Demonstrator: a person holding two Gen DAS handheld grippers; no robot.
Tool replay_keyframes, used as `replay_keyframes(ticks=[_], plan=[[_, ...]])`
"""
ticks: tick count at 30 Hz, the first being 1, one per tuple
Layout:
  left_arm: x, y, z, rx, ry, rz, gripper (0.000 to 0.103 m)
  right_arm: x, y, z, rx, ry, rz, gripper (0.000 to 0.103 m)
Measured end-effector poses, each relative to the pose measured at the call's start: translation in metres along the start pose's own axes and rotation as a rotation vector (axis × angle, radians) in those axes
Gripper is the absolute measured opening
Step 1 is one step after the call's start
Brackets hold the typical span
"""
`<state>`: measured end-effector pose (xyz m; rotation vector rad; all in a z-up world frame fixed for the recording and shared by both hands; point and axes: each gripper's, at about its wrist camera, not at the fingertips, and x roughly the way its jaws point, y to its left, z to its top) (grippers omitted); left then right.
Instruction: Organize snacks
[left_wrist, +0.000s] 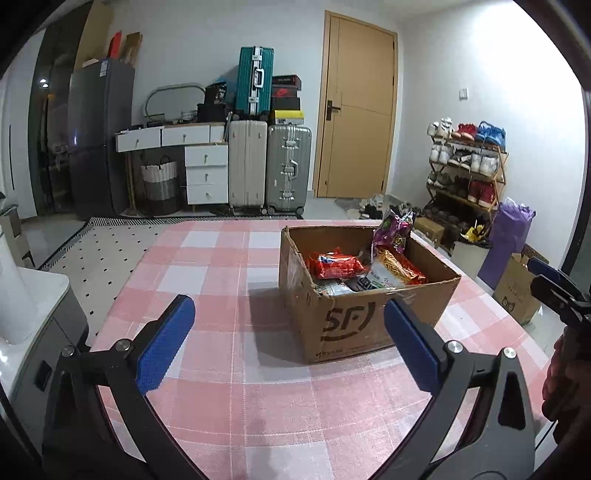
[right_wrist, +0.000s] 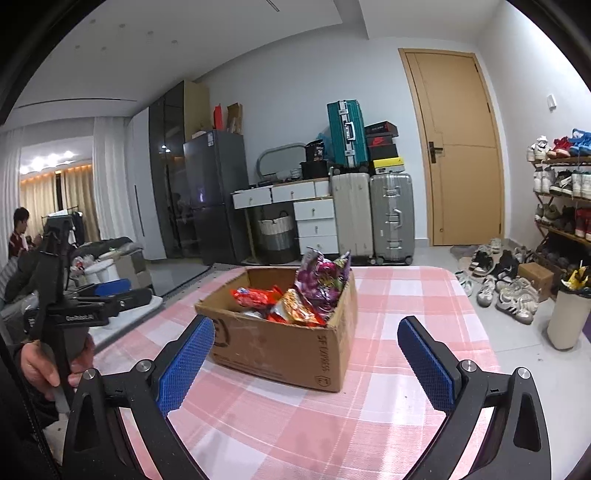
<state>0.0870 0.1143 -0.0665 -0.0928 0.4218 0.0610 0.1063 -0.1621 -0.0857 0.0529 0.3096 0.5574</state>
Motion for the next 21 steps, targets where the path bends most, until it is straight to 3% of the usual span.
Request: replay_keyframes(ticks=[4, 14, 21], plan=[[0.008, -0.001, -0.017, 0.021, -0.05, 0.005, 0.102, 0.012, -0.002, -0.008, -0.018, 0.01, -0.013, 0.101], [0.049, 0.003, -0.041, 0.021, -0.002, -0.012, 0.102, 0.04, -0.02, -0.03, 0.019, 0.031, -0.026, 0.101], [0.048, 0.01, -0.046, -0.008, -0.038, -0.039, 0.102, 0.044, -0.03, -0.031, 0.05, 0.034, -0.022, 0.102]])
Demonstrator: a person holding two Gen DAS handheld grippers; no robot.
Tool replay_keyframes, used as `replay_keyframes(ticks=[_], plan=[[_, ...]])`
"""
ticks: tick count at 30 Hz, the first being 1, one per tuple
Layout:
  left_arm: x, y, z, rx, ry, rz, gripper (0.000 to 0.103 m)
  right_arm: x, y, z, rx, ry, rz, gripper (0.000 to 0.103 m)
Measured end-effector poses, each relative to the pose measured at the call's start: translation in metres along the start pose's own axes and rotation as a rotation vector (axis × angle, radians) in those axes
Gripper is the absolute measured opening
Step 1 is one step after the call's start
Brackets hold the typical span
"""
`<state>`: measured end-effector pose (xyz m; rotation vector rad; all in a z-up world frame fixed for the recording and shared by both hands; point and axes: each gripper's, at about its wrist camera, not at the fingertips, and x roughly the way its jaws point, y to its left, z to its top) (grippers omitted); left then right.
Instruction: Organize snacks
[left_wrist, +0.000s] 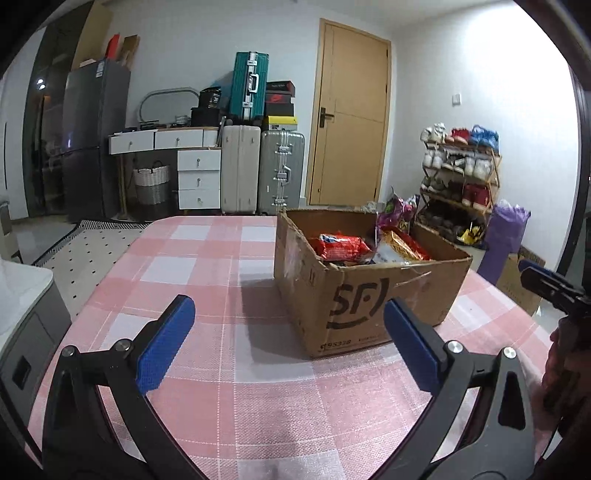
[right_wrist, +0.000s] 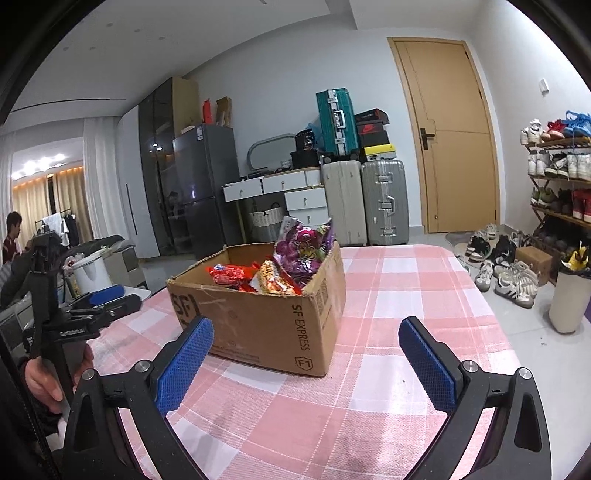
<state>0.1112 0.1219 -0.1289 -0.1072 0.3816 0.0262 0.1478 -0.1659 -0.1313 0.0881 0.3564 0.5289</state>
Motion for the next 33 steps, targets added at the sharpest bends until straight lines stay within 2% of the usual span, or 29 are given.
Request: replay_keyframes(ticks=[2, 7, 13, 17, 33], plan=[[-0.001, -0.001, -0.003, 0.009, -0.018, 0.009, 0.102, -0.001, -0.002, 0.0, 0.006, -0.004, 0.0, 0.102], [-0.004, -0.024, -0.007, 0.132, -0.058, 0.023, 0.102, -0.001, 0.002, -0.002, -0.02, -0.002, -0.006, 0.102], [0.008, -0.007, -0.005, 0.042, -0.024, 0.094, 0.102, -0.002, 0.006, -0.003, -0.024, -0.003, -0.005, 0.102], [0.013, -0.006, -0.005, 0.042, -0.033, 0.151, 0.102, -0.003, 0.005, -0.005, -0.017, -0.006, -0.004, 0.102], [0.007, -0.005, -0.007, 0.051, -0.051, 0.165, 0.102, -0.004, 0.005, -0.007, -0.026, -0.003, -0.005, 0.102]])
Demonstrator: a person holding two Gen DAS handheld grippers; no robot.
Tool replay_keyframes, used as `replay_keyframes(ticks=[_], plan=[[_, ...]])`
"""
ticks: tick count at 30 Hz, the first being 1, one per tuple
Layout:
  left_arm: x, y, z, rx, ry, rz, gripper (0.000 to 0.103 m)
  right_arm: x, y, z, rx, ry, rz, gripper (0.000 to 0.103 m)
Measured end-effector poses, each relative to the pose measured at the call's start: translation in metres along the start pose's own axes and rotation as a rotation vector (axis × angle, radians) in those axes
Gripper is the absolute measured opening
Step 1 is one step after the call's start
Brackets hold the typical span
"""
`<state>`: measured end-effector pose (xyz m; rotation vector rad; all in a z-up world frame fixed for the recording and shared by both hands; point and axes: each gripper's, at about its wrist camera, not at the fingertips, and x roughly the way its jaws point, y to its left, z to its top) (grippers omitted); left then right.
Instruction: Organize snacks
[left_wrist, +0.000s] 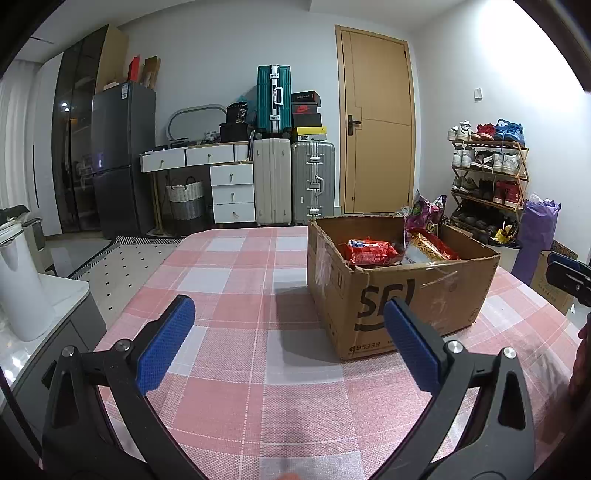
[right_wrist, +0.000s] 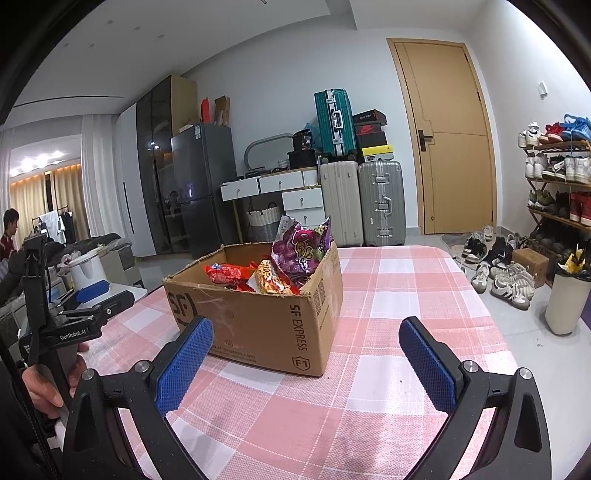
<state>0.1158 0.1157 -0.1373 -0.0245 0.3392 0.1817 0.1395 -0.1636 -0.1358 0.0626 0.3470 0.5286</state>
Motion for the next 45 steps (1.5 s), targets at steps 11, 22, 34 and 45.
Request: replay_keyframes(ticks=[11, 22, 34, 45], plan=[[-0.002, 0.001, -0.001, 0.002, -0.008, -0.008, 0.102, 0.0, 0.0, 0.001, 0.003, 0.0, 0.0, 0.102], [-0.008, -0.002, 0.001, 0.002, -0.004, -0.012, 0.102, 0.0, 0.0, 0.001, 0.003, -0.001, 0.0, 0.103], [-0.011, -0.002, 0.002, 0.002, -0.004, -0.013, 0.102, 0.001, 0.0, 0.002, 0.007, -0.002, 0.0, 0.103], [-0.017, -0.001, 0.003, 0.0, -0.023, -0.024, 0.102, 0.0, 0.0, 0.002, 0.007, -0.003, 0.0, 0.103]])
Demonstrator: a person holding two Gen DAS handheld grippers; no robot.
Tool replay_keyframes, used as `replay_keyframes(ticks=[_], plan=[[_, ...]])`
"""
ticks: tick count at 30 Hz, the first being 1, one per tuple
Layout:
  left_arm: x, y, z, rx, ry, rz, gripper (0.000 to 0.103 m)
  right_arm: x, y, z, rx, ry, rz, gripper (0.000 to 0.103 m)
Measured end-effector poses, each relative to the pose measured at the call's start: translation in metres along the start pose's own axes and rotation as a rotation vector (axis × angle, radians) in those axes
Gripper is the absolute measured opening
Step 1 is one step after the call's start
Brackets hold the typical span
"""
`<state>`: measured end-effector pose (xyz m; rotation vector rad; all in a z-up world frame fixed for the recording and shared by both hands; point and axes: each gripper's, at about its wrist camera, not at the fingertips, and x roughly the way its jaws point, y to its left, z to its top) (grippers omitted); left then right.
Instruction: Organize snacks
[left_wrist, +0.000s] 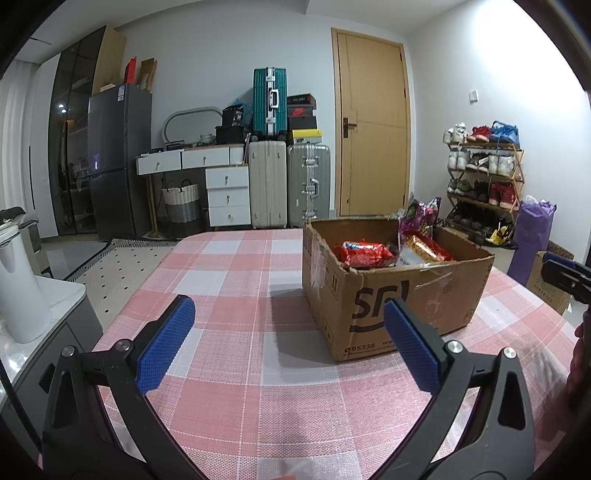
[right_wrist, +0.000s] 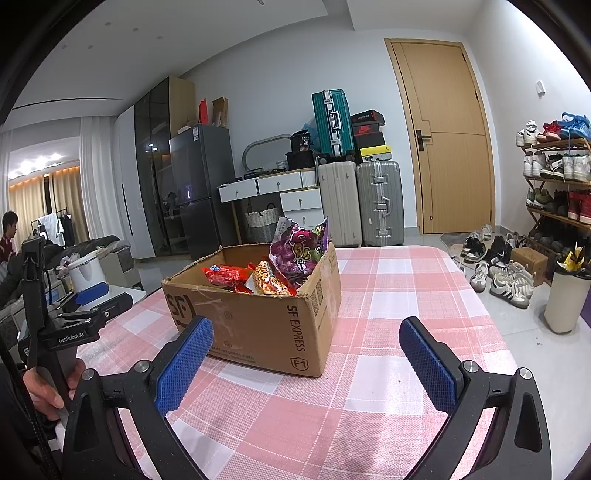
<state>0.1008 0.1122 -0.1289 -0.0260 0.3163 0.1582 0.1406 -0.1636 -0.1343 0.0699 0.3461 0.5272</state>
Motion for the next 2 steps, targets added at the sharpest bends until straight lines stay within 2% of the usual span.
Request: replay_keyframes(ticks=[2], plan=[[0.0001, 0.0, -0.0001, 0.0, -0.004, 0.0, 0.102, 0.0002, 0.0, -0.0001, 0.001, 0.001, 0.0, 0.103]])
